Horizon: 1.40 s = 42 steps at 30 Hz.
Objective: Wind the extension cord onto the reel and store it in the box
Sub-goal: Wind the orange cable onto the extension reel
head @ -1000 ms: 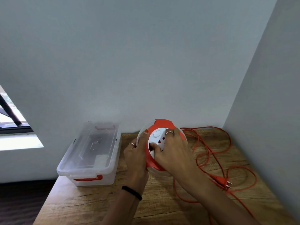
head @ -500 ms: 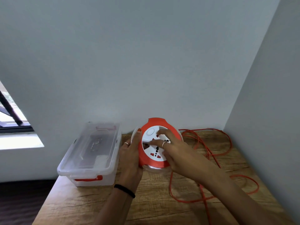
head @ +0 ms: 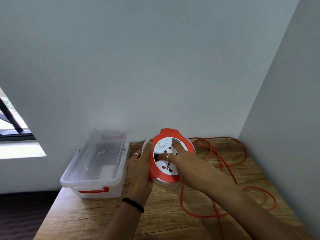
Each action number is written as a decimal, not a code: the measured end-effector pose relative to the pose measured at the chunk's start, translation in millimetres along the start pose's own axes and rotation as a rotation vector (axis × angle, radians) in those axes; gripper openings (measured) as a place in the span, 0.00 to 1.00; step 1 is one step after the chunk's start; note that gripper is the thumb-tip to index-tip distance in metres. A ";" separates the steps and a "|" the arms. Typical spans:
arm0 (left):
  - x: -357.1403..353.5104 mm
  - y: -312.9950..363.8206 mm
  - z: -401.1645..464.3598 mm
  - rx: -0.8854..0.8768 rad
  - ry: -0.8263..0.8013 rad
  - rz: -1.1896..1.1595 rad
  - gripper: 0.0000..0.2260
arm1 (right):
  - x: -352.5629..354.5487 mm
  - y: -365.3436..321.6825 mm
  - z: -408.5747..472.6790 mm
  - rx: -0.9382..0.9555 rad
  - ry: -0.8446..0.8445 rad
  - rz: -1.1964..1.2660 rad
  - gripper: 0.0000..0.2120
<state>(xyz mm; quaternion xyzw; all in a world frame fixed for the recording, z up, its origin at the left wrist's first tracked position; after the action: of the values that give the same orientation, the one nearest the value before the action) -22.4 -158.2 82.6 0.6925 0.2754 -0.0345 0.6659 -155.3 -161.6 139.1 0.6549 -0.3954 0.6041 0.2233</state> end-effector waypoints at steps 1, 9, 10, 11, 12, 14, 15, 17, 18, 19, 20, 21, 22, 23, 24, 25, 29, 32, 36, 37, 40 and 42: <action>-0.2 0.1 -0.1 0.000 -0.005 0.008 0.10 | -0.2 0.7 1.3 -0.010 -0.010 -0.005 0.38; 1.2 6.0 0.6 -0.009 -0.036 -0.003 0.09 | -8.8 12.7 12.7 0.052 -0.017 0.030 0.38; 1.1 5.9 0.6 -0.011 -0.035 -0.003 0.09 | -8.3 13.1 11.8 0.057 -0.031 0.039 0.38; 0.9 5.2 0.3 -0.010 -0.032 -0.001 0.09 | -7.4 12.0 10.4 0.059 -0.042 0.055 0.37; 0.5 4.2 -0.1 -0.009 -0.027 0.001 0.08 | -6.3 9.4 8.4 0.054 -0.051 0.071 0.35; 0.0 2.3 -0.6 -0.002 -0.010 -0.005 0.08 | -6.9 2.6 5.3 0.013 -0.039 0.096 0.31; -0.2 1.2 -0.3 0.005 -0.004 -0.009 0.08 | -8.0 -0.6 4.7 -0.013 -0.015 0.106 0.29; -0.3 -0.2 -0.1 0.018 0.002 -0.009 0.11 | -9.9 -5.6 4.8 -0.047 0.022 0.123 0.26; -0.2 -0.8 -0.1 0.022 0.006 -0.010 0.12 | -10.7 -6.9 5.4 -0.055 0.034 0.130 0.24; 0.1 -1.3 -0.1 0.022 0.010 -0.009 0.12 | -10.6 -7.6 6.2 -0.060 0.045 0.136 0.23; 0.5 -2.0 0.1 0.020 0.014 -0.005 0.13 | -10.4 -8.4 7.1 -0.061 0.053 0.139 0.22; 0.8 -2.1 -0.1 0.018 0.015 -0.001 0.12 | -10.2 -9.3 7.7 -0.062 0.057 0.138 0.21; 1.1 -1.9 -0.3 0.017 0.015 0.002 0.12 | -10.0 -10.4 8.2 -0.063 0.057 0.131 0.20; 1.7 -1.7 -0.3 0.016 0.017 0.002 0.12 | -10.0 -11.1 8.9 -0.063 0.059 0.121 0.20; 2.3 -1.6 -0.1 0.014 0.019 0.002 0.12 | -9.7 -11.8 9.4 -0.065 0.065 0.112 0.20; 2.9 -1.3 0.1 0.012 0.021 0.003 0.12 | -9.4 -12.7 9.7 -0.068 0.074 0.104 0.20; 3.6 0.6 0.4 -0.011 0.016 0.034 0.12 | -8.5 -16.3 8.3 -0.077 0.104 0.096 0.21; 3.0 2.9 0.6 -0.037 -0.008 0.048 0.08 | -7.6 -21.2 5.2 -0.093 0.126 0.124 0.21; 0.6 6.0 -1.4 -0.061 -0.027 0.038 0.06 | -9.9 -23.1 5.7 -0.126 0.186 0.182 0.20; -0.2 6.2 -2.0 -0.062 -0.021 0.036 0.06 | -10.4 -23.6 6.7 -0.141 0.209 0.203 0.19; -2.7 4.0 -2.3 -0.059 0.005 0.038 0.08 | -9.5 -26.3 9.6 -0.206 0.252 0.273 0.18; -4.3 2.2 -2.0 -0.043 0.012 0.026 0.09 | -7.6 -27.7 11.7 -0.246 0.271 0.320 0.18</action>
<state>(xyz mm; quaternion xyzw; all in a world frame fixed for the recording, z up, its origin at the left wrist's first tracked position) -25.7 -157.7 86.6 0.6819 0.2709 -0.0157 0.6793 -125.9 -152.4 134.8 0.4646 -0.5311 0.6615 0.2539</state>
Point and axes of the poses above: each hand's wrist, its own z-axis towards the middle knuckle, its own x-axis out of the back of the hand, y = z × x, the point moved 2 cm from there along z, towards the middle knuckle, and after that the axes turned 7 degrees about -y, right-handed, at the moved point
